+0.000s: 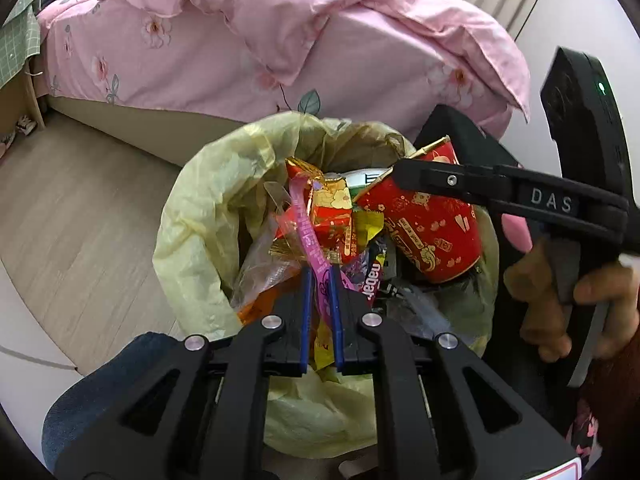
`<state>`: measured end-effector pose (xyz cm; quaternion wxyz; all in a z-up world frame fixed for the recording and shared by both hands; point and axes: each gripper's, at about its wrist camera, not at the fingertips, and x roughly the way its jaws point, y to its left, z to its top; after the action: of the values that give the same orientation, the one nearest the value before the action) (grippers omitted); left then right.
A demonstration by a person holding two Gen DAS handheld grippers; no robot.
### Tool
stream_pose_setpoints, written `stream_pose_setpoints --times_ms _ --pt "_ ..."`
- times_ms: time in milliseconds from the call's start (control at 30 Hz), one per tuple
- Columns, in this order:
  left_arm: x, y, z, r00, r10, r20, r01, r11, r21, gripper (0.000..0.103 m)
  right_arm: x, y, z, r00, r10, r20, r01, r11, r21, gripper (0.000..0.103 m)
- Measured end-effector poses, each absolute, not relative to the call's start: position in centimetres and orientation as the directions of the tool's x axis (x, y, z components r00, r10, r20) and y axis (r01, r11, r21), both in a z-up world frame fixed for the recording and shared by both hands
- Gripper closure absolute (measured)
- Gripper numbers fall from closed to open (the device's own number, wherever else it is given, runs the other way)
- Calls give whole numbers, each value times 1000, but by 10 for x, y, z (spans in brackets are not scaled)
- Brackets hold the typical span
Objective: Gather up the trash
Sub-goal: 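Carry the can and pink card over the trash bag and open both tools, then move both tools back over the table toward the remaining wrappers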
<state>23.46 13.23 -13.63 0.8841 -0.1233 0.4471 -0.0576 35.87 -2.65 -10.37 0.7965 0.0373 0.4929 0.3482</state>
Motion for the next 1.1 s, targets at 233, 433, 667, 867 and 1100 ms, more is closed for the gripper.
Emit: stream_pose_setpoints --times_ms 233,433,667,867,1100 --pt "228 131 -141 584 -217 -782 -6 962 -271 95 353 -23 -114 216 574 -790 -546 742 390 53" --pt "222 147 -129 609 -229 -759 -69 939 -338 69 347 -36 -101 244 634 -734 -518 725 454 44" --pt "201 160 -80 724 -136 -677 -117 942 -314 49 325 -61 -68 344 639 -688 -518 740 429 34" --pt "194 139 -49 771 -181 -611 -54 937 -346 48 282 -119 -34 457 637 -621 -529 756 387 33" --pt "192 58 -45 730 -324 -602 132 931 -341 48 213 -220 -17 603 496 -625 -424 863 275 33"
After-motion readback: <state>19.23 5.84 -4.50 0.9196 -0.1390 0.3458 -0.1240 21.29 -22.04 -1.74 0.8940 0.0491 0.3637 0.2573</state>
